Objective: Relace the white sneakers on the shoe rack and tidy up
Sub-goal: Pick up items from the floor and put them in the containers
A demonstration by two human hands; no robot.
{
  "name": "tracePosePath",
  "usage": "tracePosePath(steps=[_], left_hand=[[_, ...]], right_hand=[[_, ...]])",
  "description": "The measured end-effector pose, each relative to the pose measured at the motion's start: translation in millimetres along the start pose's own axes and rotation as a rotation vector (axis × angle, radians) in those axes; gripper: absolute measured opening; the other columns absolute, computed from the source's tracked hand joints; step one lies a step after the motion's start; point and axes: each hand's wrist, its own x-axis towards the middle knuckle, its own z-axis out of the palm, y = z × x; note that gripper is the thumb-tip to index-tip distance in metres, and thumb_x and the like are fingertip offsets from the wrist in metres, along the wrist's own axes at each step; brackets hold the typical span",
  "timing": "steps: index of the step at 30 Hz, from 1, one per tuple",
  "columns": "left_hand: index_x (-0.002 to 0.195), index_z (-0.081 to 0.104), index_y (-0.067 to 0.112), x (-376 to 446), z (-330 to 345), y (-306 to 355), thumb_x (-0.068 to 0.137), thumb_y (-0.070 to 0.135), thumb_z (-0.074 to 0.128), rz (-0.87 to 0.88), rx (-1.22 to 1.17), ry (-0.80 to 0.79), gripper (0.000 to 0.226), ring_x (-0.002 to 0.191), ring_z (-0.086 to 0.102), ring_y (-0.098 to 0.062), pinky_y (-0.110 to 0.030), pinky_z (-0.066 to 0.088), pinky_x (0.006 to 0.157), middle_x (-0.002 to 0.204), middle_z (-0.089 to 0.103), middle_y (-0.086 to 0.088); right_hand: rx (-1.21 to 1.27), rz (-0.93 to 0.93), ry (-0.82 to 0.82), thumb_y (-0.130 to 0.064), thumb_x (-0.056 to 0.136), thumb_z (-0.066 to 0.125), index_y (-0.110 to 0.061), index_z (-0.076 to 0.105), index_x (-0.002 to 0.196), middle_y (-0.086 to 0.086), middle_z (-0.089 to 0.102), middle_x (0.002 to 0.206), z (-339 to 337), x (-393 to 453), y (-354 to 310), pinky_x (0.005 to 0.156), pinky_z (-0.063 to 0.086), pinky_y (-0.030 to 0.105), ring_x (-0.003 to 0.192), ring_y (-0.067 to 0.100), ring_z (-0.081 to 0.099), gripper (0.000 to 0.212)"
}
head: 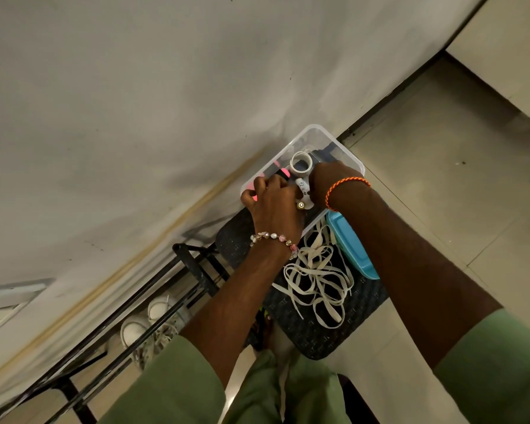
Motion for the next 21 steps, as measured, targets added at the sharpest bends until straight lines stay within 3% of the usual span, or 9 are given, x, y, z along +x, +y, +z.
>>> tracePosePath(steps=[6,10,15,18,21], left_hand=[[0.107,0.065,0.026,-5,-2,-3,0.079,0.028,0.072,0.033,-0.050,0.004,0.030,0.125,0.032,-0.021,-0.038,0.018,0.098,0.125,0.053,0.005],[0.112,0.064,0.024,-11,-6,-10,0.081,0.033,0.068,0.057,-0.186,0.057,0.032,0.121,0.037,-0.023,-0.039,0.023,0.098,0.120,0.056,0.002],[0.101,0.067,0.015,-36,-17,-20,0.085,0.025,0.060,0.078,-0.374,0.275,0.021,0.107,0.049,-0.023,-0.034,0.028,0.090,0.105,0.059,-0.003],[0.097,0.065,0.011,-60,-19,-36,0.089,0.024,0.051,0.037,-0.479,0.385,0.021,0.093,0.055,-0.021,-0.038,0.044,0.084,0.097,0.059,-0.005],[0.098,0.063,0.009,-96,-11,-52,0.092,0.024,0.046,0.003,-0.515,0.379,0.023,0.088,0.055,-0.017,-0.041,0.051,0.076,0.095,0.058,-0.005]], right_hand=[[-0.080,-0.047,0.174,-0.016,0.089,0.059,-0.003,0.061,0.113,0.016,0.062,0.111,-1,-11,-2,0.089,0.050,0.044,0.102,0.032,0.060,0.028],[0.050,-0.068,0.359,-0.022,0.088,0.058,-0.006,0.065,0.102,0.015,0.065,0.099,-1,-22,1,0.083,0.052,0.042,0.091,0.029,0.061,0.022],[0.338,-0.124,0.627,-0.022,0.089,0.056,-0.009,0.064,0.090,0.009,0.062,0.089,6,-62,3,0.073,0.048,0.035,0.079,0.020,0.055,0.015],[0.482,-0.110,0.660,-0.019,0.090,0.057,-0.010,0.062,0.091,0.006,0.061,0.090,24,-98,-3,0.072,0.048,0.032,0.079,0.017,0.056,0.010],[0.559,-0.152,0.631,-0.011,0.087,0.059,-0.009,0.064,0.088,0.006,0.063,0.082,61,-133,-13,0.066,0.046,0.030,0.071,0.018,0.056,0.005]])
